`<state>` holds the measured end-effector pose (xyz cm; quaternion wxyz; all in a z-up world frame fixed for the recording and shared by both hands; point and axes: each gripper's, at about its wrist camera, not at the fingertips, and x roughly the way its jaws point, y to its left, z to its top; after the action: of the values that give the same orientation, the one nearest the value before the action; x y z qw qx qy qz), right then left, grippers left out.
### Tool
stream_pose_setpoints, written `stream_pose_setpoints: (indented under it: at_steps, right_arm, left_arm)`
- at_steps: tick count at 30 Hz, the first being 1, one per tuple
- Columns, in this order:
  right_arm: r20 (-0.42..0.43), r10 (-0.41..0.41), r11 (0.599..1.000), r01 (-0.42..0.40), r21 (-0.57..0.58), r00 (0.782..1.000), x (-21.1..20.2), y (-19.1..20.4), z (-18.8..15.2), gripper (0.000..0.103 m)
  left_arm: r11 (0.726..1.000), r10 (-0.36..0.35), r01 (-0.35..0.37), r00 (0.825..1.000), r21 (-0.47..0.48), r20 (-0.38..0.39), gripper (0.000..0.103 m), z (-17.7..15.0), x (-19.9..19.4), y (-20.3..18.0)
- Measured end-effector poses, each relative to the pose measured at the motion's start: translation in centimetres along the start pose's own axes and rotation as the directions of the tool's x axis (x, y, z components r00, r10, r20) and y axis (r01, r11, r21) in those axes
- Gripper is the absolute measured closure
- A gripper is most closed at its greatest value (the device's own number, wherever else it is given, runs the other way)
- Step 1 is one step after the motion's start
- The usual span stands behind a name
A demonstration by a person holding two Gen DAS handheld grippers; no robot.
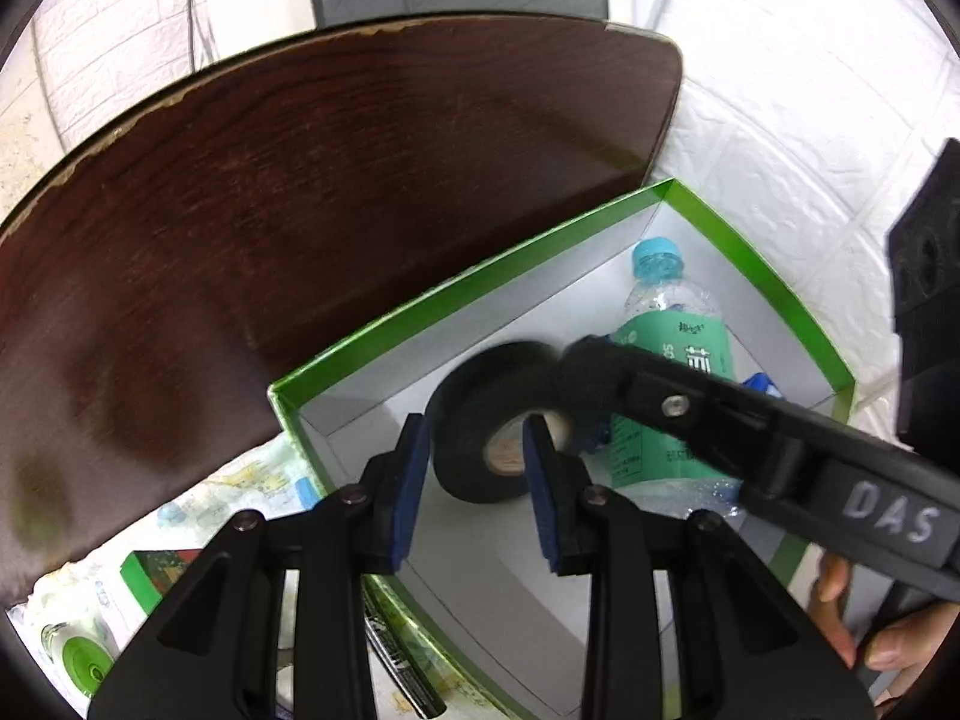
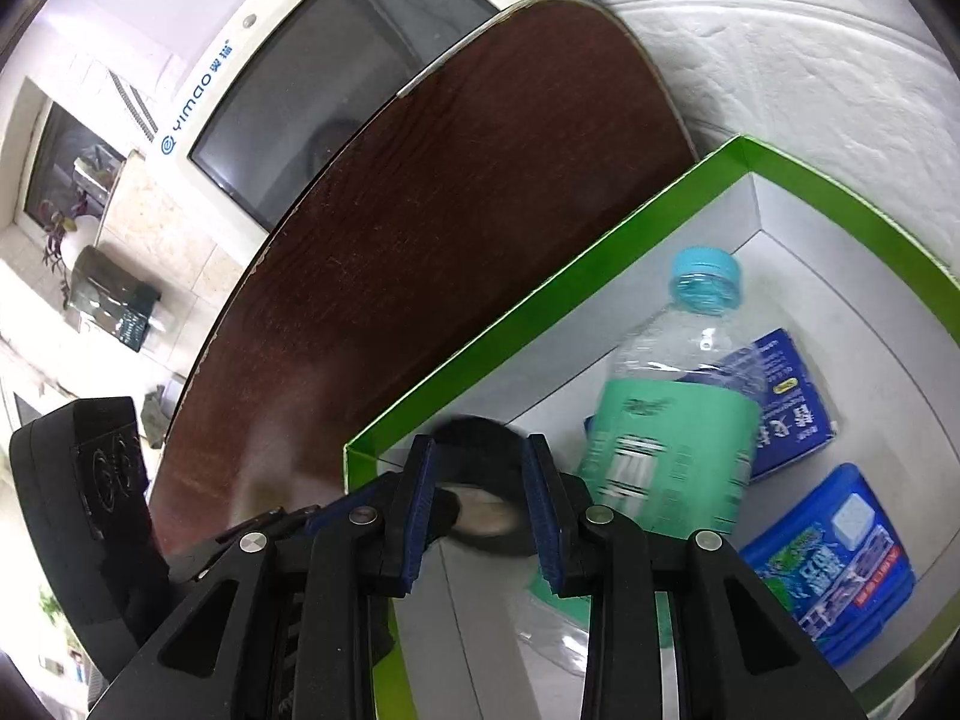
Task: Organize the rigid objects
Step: 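Carry the tape roll into the green box and open the left tool, then move the left tool to the green-and-white plug-in repeller and grasp it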
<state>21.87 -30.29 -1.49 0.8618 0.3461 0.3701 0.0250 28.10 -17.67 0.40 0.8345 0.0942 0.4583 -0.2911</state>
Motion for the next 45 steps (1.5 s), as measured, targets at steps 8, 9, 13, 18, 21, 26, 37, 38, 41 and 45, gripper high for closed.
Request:
stream_pose_setpoints:
  at_steps: [8, 9, 13, 18, 21, 26, 37, 38, 41, 45]
  right_arm:
    - [0.018, 0.001, 0.999, 0.0, -0.039, 1.0, -1.1, 1.6, -0.6, 0.07]
    - [0.019, 0.004, 0.999, -0.003, -0.048, 1.0, -1.3, 2.0, -0.7, 0.07]
    - [0.014, 0.024, 0.997, -0.023, -0.079, 1.0, -2.1, 3.9, -1.7, 0.07]
    - [-0.026, 0.067, 0.988, -0.07, -0.138, 0.997, -2.2, 7.2, -3.3, 0.07]
    - [-0.05, 0.079, 0.981, -0.086, -0.174, 0.996, -2.0, 9.3, -4.7, 0.07]
    - [-0.125, 0.105, 0.964, -0.132, -0.232, 0.987, -0.7, 13.2, -7.3, 0.07]
    - [-0.325, 0.102, 0.922, -0.212, -0.325, 0.94, 5.3, 21.2, -13.6, 0.05]
    - [-0.338, 0.099, 0.92, -0.216, -0.327, 0.936, 5.9, 21.8, -14.1, 0.049]
    - [-0.362, 0.073, 0.914, -0.208, -0.348, 0.929, 7.4, 23.2, -15.7, 0.049]
    - [-0.387, 0.042, 0.917, -0.189, -0.352, 0.921, 9.4, 24.4, -16.8, 0.048]
  left_arm:
    - [0.998, 0.059, -0.058, 0.996, -0.012, 0.06, 0.072, -0.9, -3.7, 2.2]
    - [0.997, 0.07, -0.069, 0.995, -0.024, 0.067, 0.072, -1.2, -4.3, 2.8]
    - [0.99, 0.121, -0.114, 0.989, -0.084, 0.087, 0.07, -2.7, -6.8, 5.6]
    - [0.968, 0.197, -0.175, 0.974, -0.181, 0.113, 0.065, -5.0, -10.3, 9.9]
    - [0.949, 0.243, -0.207, 0.961, -0.238, 0.132, 0.06, -6.9, -12.9, 12.8]
    - [0.907, 0.323, -0.259, 0.934, -0.331, 0.154, 0.049, -10.8, -17.0, 17.3]
    - [0.854, 0.337, -0.264, 0.937, -0.448, 0.091, 0.044, -20.1, -18.4, 24.4]
    - [0.853, 0.331, -0.259, 0.94, -0.453, 0.085, 0.044, -20.7, -18.2, 25.0]
    - [0.854, 0.308, -0.238, 0.948, -0.462, 0.079, 0.044, -22.0, -17.3, 26.1]
    - [0.877, 0.274, -0.208, 0.957, -0.433, 0.096, 0.045, -22.5, -15.9, 26.5]
